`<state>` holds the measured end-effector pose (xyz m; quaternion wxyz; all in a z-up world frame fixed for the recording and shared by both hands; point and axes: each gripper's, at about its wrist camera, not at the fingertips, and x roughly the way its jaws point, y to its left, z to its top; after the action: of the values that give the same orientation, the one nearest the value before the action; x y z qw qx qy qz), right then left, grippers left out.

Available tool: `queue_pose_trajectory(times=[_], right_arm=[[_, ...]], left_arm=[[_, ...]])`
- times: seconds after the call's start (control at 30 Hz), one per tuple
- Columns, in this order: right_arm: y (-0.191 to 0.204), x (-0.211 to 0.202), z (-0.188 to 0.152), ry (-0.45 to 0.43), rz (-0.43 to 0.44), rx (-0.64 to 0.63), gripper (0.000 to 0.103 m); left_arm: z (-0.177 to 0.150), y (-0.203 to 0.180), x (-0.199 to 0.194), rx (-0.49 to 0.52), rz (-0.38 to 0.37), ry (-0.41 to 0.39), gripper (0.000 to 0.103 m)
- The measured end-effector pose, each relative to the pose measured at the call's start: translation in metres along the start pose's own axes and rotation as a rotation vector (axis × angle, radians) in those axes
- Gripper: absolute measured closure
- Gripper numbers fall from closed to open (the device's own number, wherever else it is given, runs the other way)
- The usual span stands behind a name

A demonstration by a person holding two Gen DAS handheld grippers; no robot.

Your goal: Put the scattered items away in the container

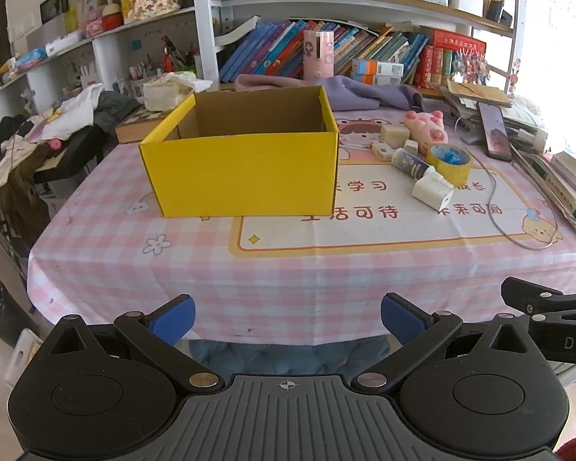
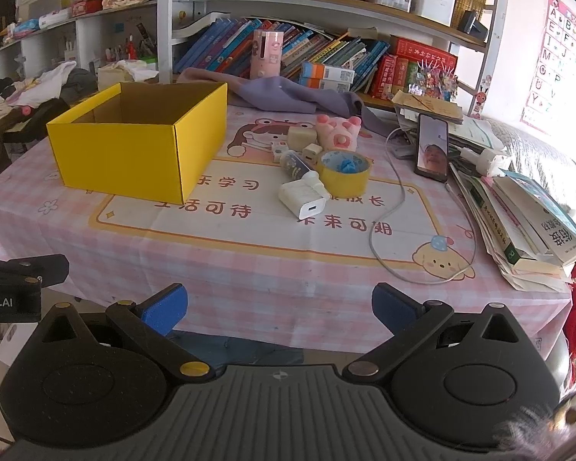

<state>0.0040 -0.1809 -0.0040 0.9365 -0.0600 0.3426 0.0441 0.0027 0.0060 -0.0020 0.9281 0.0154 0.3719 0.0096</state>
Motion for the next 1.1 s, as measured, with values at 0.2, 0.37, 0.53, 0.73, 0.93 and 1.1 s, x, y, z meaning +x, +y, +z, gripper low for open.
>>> queue_pose_trajectory(times=[0.2, 0.37, 0.53, 0.73, 0.93, 1.1], right_arm=[[0.003, -0.0005, 0.0001, -0.003, 0.007, -0.003, 0.0], [0.0031, -0.0024, 0.0001, -0.009, 0.016, -0.008, 0.0], [0.0022, -0.0039, 0.0002, -0.011, 0.026, -0.009, 0.0], [0.0025, -0.0035, 0.0004, -0.011, 0.04, -0.015, 0.0], [0.0042, -0.0027, 0.0008, -0.015, 0.055, -0.021, 0.0], [0.0064, -0.0009, 0.0021, -0.008, 0.063, -0.032, 0.0]], left_arm=[[0.0007, 0.0016, -0.0003, 0.0, 0.001, -0.002, 0.0], [0.0009, 0.0021, -0.0019, -0.003, 0.004, -0.006, 0.0], [0.0011, 0.0025, -0.0023, -0.001, 0.002, -0.005, 0.0], [0.001, 0.002, -0.0025, 0.002, 0.003, -0.003, 0.0], [0.0014, 0.0025, -0.002, 0.0, 0.005, -0.001, 0.0], [0.0016, 0.0049, -0.0006, -0.005, 0.006, 0.001, 0.0]])
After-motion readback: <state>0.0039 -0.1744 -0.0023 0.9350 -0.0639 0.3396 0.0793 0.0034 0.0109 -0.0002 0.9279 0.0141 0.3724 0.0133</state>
